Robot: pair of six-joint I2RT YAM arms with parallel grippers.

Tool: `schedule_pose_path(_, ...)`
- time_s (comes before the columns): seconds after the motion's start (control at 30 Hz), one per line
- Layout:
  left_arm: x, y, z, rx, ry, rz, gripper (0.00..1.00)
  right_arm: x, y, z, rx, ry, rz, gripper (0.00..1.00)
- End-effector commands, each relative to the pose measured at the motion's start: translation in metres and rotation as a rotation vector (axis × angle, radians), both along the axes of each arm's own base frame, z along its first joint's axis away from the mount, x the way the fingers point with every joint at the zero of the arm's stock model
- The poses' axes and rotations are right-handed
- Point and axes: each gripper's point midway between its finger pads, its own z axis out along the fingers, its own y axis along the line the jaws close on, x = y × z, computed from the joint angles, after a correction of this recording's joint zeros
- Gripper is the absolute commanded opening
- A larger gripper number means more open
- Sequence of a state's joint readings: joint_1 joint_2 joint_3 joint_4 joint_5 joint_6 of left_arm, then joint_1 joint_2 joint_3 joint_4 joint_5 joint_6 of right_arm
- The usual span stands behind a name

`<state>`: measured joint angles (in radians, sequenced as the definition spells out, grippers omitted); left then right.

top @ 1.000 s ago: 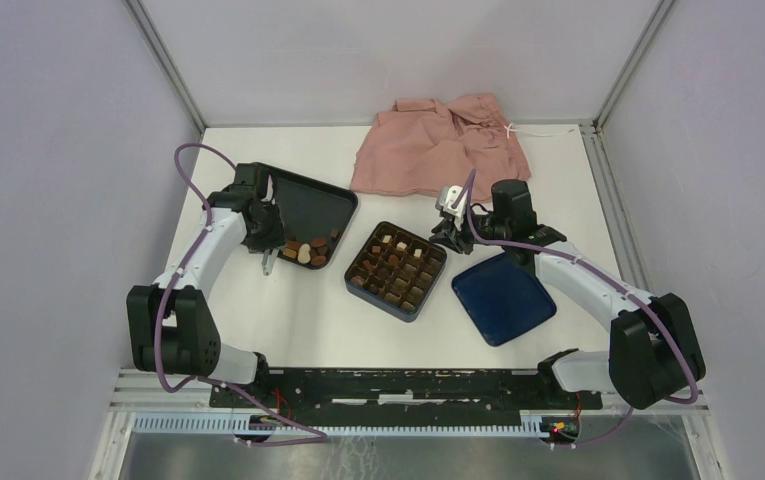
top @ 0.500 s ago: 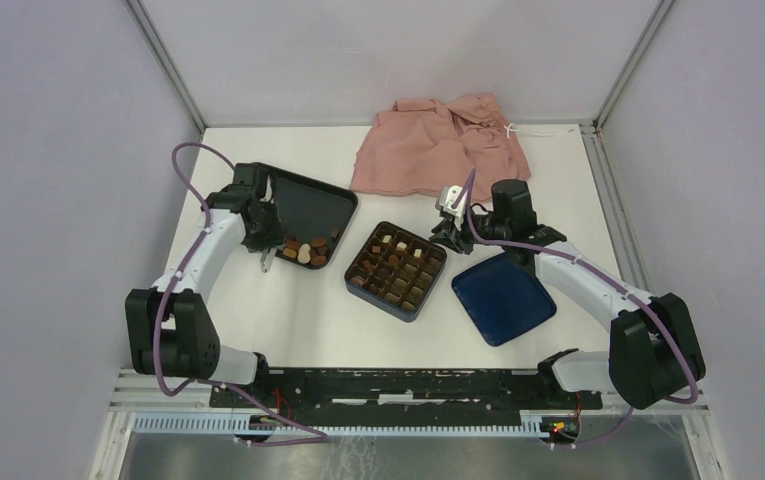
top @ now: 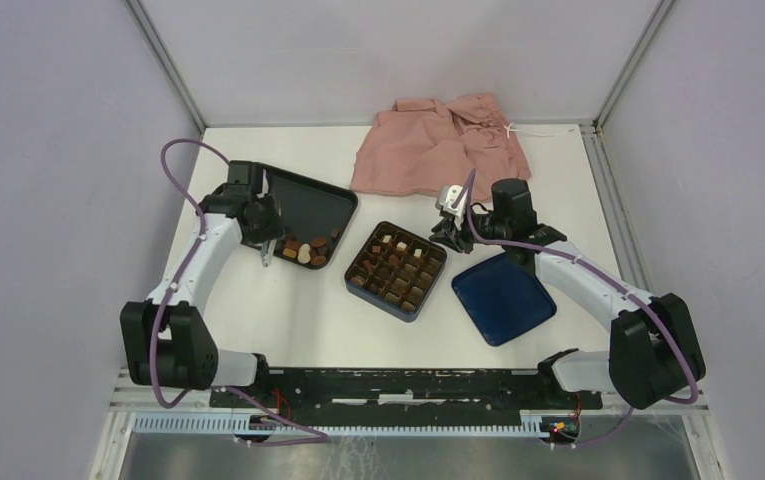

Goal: Pack the chocolate
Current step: Pick up the fake chocolate from the plate, then adjust the packing box at the center of the board.

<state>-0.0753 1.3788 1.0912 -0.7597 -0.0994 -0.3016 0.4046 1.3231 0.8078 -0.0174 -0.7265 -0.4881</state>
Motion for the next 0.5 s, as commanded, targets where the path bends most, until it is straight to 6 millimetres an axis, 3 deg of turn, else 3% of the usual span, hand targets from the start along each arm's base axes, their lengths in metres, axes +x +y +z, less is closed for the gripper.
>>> schedule_pose_path(0.0,0.016,-0.015,0.044,-0.095,-0.192,-0.016,0.04,0.007,0.007,0.022,0.031,-0.060,0.028,0.28)
schedule_pose_path(0.23,-0.009,-0.069,0.074,-0.358,-0.309,-0.203,0.03,0.009,0.006,0.022,0.027,-0.067,0.023,0.28)
schedule_pose_path(0.47,-0.052,-0.133,0.106,-0.599,-0.440,-0.423,0.03,0.014,0.003,0.020,0.017,-0.072,0.007,0.29)
